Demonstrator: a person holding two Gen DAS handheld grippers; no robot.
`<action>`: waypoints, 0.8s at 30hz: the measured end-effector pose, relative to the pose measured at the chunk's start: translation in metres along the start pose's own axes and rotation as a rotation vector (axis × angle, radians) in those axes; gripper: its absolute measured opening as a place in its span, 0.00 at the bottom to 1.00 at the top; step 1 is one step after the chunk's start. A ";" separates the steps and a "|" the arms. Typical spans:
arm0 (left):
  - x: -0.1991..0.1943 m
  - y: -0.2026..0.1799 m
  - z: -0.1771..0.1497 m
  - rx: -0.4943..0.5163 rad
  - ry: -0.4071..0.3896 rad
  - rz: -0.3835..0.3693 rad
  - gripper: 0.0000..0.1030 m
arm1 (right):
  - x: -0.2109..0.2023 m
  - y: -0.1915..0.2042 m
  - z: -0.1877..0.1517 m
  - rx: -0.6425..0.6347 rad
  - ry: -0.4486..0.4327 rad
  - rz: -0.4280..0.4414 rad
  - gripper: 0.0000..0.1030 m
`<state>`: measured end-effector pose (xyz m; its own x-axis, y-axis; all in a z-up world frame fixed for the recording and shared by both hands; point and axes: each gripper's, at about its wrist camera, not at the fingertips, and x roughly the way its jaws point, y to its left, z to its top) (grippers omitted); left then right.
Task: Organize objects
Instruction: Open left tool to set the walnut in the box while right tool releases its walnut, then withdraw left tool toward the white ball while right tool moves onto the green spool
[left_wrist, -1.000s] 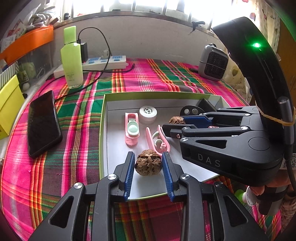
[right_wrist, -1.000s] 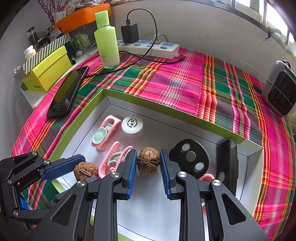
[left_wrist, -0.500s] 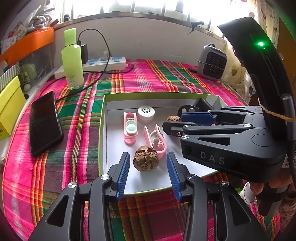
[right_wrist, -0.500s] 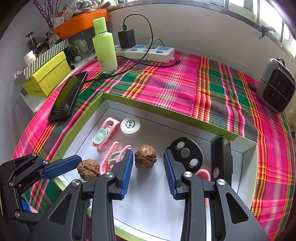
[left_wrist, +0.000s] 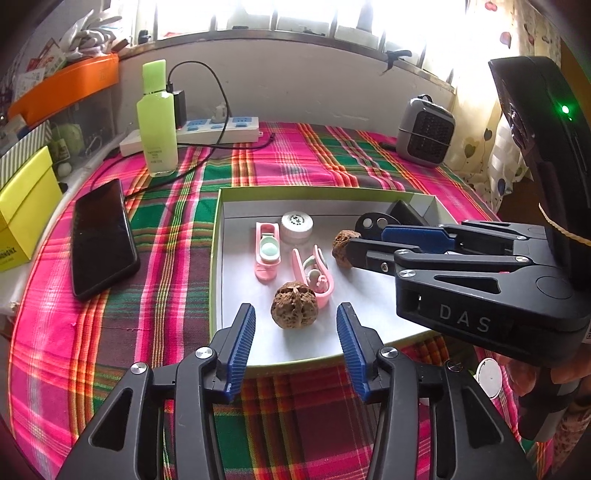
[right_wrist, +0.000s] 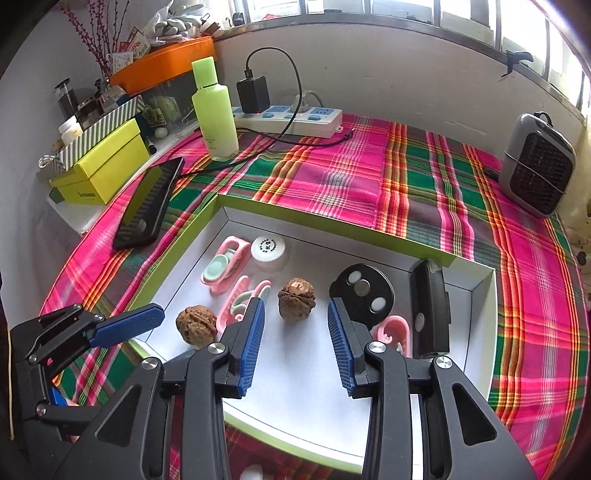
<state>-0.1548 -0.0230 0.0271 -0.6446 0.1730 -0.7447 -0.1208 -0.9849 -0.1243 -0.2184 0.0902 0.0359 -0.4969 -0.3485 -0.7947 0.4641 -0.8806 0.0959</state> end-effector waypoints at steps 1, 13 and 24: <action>-0.001 0.000 0.000 0.000 0.000 0.003 0.44 | -0.002 -0.001 -0.001 0.008 -0.004 0.001 0.37; -0.016 -0.004 -0.007 -0.007 -0.025 0.003 0.44 | -0.031 -0.010 -0.017 0.086 -0.073 0.010 0.40; -0.032 -0.010 -0.012 -0.007 -0.050 -0.001 0.44 | -0.061 -0.013 -0.043 0.121 -0.139 -0.020 0.40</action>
<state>-0.1243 -0.0184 0.0442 -0.6811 0.1740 -0.7112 -0.1160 -0.9847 -0.1299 -0.1621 0.1365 0.0575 -0.6058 -0.3637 -0.7077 0.3653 -0.9173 0.1588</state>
